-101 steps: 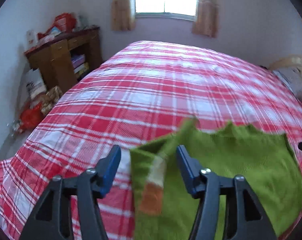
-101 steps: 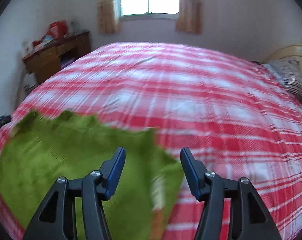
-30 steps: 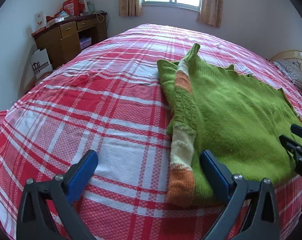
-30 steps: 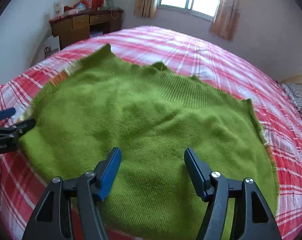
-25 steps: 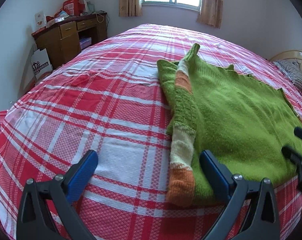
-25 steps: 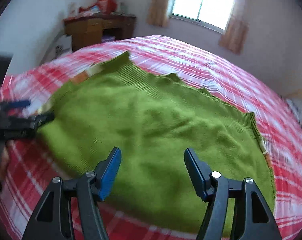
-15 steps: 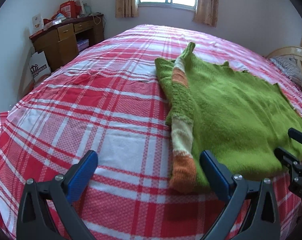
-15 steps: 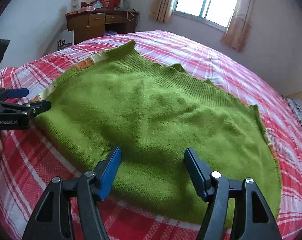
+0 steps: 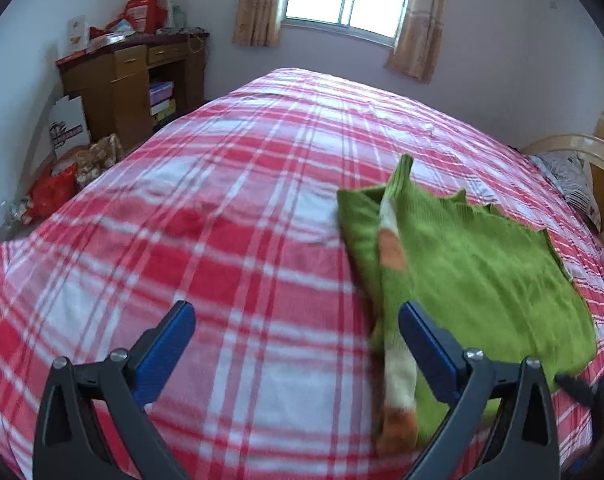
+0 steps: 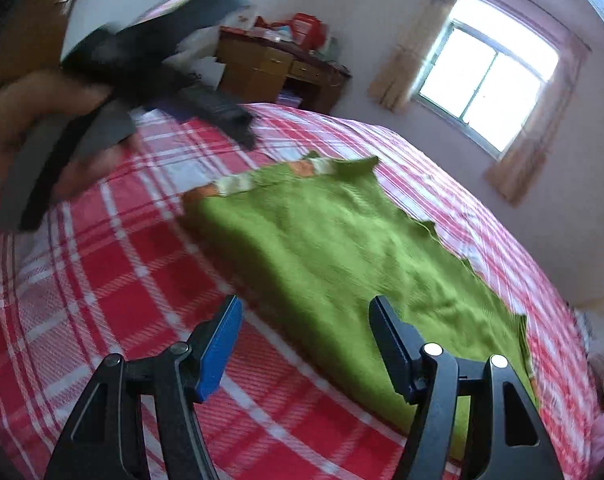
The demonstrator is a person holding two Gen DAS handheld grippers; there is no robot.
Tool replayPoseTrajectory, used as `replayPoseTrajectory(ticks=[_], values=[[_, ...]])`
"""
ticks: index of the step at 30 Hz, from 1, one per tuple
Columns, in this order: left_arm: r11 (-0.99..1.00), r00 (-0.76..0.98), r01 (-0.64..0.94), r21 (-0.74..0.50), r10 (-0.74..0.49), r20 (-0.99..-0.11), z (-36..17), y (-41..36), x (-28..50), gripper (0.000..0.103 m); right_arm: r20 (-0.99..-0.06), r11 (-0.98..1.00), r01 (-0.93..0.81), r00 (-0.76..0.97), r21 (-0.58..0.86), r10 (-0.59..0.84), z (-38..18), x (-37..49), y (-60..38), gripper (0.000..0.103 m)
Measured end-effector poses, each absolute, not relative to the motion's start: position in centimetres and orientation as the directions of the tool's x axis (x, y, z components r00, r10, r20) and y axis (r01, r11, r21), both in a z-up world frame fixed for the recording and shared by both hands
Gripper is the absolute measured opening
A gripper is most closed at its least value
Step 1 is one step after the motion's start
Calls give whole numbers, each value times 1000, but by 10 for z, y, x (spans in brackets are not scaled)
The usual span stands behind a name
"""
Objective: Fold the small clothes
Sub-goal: 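Reach both tools to the striped side edge of the folded sweater and grasp it, then lift the side edge with both tools and fold it across the sweater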
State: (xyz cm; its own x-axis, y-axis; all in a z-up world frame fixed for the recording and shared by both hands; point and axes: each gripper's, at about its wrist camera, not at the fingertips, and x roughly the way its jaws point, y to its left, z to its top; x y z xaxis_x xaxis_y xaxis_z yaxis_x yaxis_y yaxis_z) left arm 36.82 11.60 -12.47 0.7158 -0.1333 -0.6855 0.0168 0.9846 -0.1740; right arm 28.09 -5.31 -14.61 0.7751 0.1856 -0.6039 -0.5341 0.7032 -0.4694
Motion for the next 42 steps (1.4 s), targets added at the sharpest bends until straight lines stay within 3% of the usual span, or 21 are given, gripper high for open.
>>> replayPoseTrajectory(ticks=[10,19,23,26,27,28,30,31,34,36,42], values=[[969,607,107,-222,-241,-757,-145,86,439,97,-588,648,-547,788,-531,184,-159,292,-6,67],[959,591,140,-245,-279,-756,-145,79,469,97,-606,628,-563,776,-537,178,-168,313,25,66],[952,573,154,-265,-305,-761,-143,74,480,90,-608,620,-572,772,-537,186,-169,318,33,66],[949,554,161,-271,-314,-771,-145,71,489,78,-622,622,-586,758,-519,194,-170,323,33,60],[949,553,161,-269,-313,-772,-146,70,491,71,-630,623,-592,751,-511,197,-170,324,34,50],[948,554,171,-269,-318,-769,-146,70,492,58,-641,623,-599,742,-502,197,-171,325,34,35],[944,541,185,-273,-330,-773,-147,70,494,39,-657,626,-613,725,-481,206,-171,325,35,27],[938,535,187,-292,-347,-770,-147,71,494,29,-660,627,-617,721,-474,210,-171,325,35,17],[926,527,170,-336,-374,-763,-144,79,494,11,-665,639,-623,712,-451,225,-167,323,32,11],[896,507,151,-418,-433,-745,-144,88,495,11,-670,648,-629,704,-430,238,-165,321,28,10],[897,515,144,-419,-429,-742,-139,84,489,10,-676,687,-635,681,-353,282,-154,321,14,8]])
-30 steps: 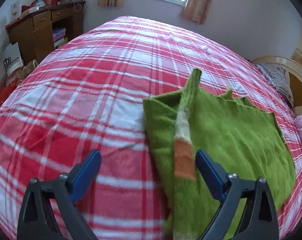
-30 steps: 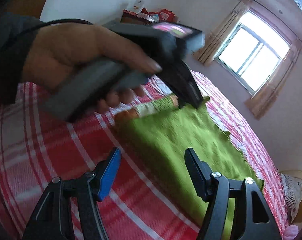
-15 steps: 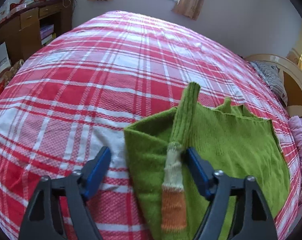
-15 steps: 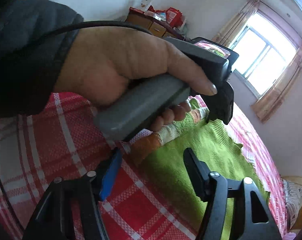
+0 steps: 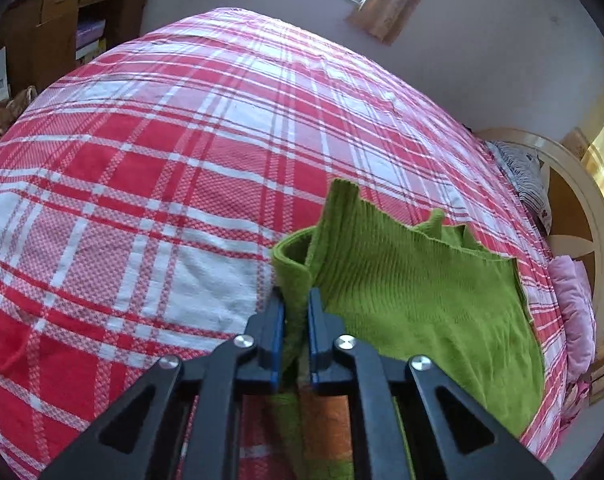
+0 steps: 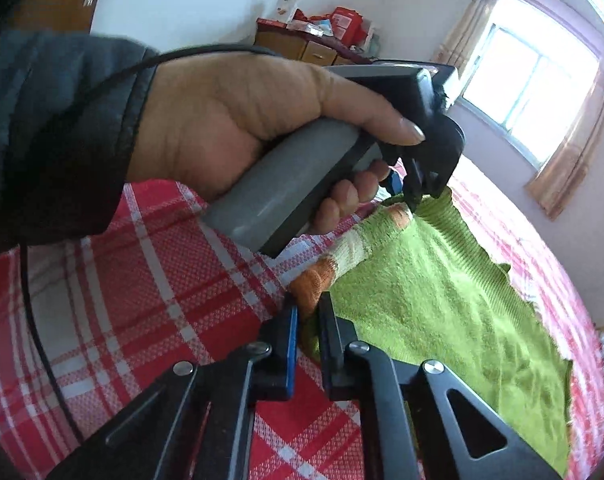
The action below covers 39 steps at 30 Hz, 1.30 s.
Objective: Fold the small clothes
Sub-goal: 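Lift the side edge with both tools and fold it across the sweater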
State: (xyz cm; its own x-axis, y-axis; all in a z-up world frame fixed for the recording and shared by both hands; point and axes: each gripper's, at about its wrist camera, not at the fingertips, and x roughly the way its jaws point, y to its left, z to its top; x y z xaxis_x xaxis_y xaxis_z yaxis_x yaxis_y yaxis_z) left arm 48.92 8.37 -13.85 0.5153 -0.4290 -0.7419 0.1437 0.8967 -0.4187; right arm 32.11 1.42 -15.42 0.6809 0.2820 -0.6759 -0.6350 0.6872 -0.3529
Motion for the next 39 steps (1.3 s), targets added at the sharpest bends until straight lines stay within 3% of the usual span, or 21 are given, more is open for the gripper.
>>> replayPoseTrajectory(ticks=[16,39], values=[[861,563,124,-493,-470,-680,-103,75,481,9,-608,783,-577,714,-230,347,-115,308,-58,7],[851,596,243,-465,-510,-621,-35,-28,477,9,-499,889,-454,786,-65,365,-64,304,-175,7]])
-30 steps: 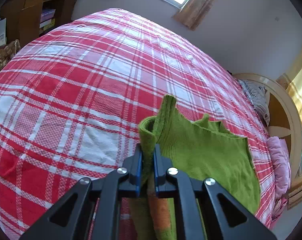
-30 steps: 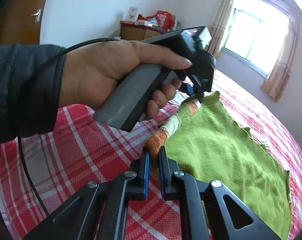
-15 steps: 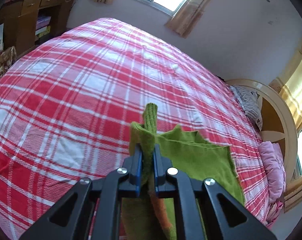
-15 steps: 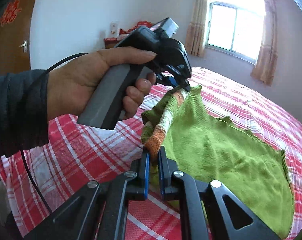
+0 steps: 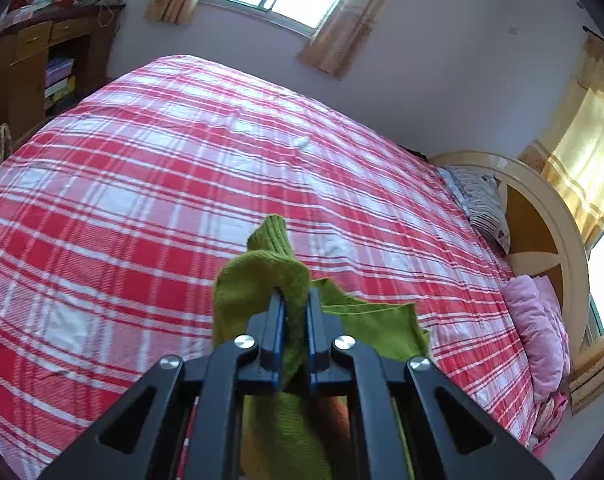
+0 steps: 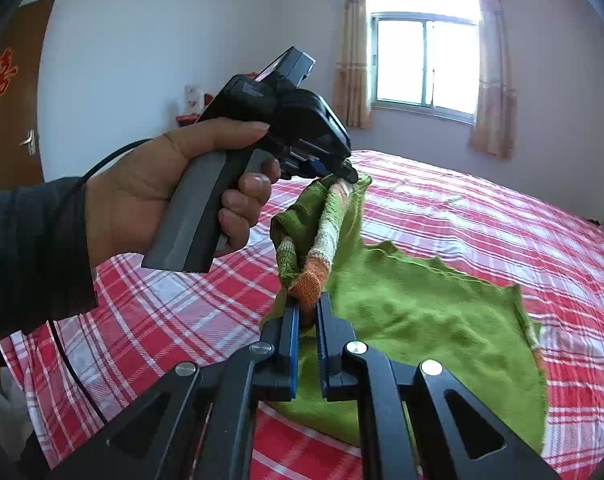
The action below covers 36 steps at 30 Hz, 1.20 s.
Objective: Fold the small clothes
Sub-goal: 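Lift the side edge with both tools and fold it across the sweater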
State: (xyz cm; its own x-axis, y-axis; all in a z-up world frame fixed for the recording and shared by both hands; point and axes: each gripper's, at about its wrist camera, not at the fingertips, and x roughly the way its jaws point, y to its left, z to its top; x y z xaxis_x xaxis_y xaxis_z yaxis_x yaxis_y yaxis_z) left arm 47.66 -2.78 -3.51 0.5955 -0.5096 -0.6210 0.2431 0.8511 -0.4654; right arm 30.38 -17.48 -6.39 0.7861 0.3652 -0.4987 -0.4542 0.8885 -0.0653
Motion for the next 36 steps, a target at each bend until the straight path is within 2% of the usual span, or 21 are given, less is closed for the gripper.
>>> replayPoseTrajectory(ticks=[19,36], values=[[829,507,374,-416,-558,-657,-34,-153,474,9,-494,946,-317,813,70,309,-65,288,-277,6],[800,393,486,-353,-560,-729,-71,-267,467,9,-539,967,-161,806,195,243,-95,278,-358,6]])
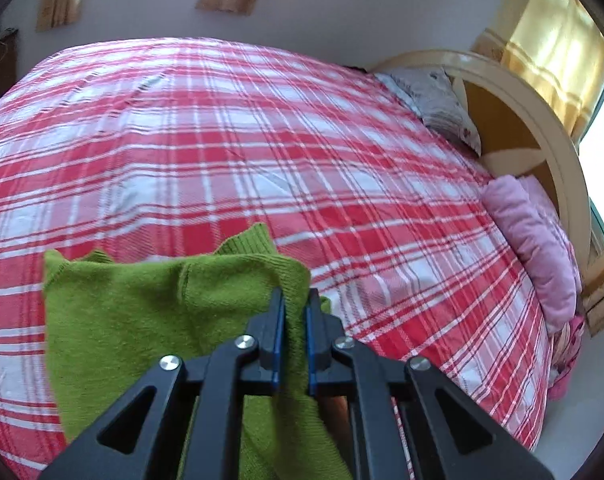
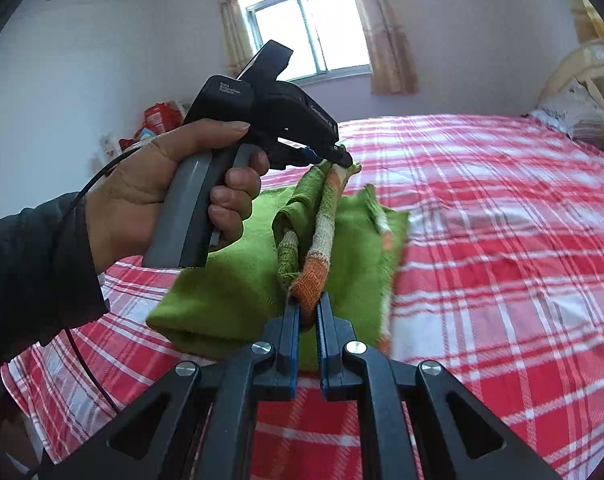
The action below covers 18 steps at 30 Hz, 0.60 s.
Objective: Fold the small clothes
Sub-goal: 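Lift the side edge with both tools and fold it across the sweater, then open the left tool while the right tool lays the edge down and opens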
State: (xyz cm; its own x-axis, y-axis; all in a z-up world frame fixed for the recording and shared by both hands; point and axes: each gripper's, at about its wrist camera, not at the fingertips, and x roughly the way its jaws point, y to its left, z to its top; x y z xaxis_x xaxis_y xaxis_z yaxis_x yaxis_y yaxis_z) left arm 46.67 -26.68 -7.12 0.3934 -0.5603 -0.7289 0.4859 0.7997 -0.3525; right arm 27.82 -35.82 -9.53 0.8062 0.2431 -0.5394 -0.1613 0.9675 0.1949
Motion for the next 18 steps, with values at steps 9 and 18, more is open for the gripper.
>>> replayPoseTrajectory(ticks=[9,18], values=[[804,423,553,-218,-497,-758,-86,-299,449,12,-583,941,-106,761,321,284,-121,278,-384,6],[795,587,606,-27,-470,-659,-52,-245,385,54,-635,970,19,758,244,145,-108,269,-397,20]])
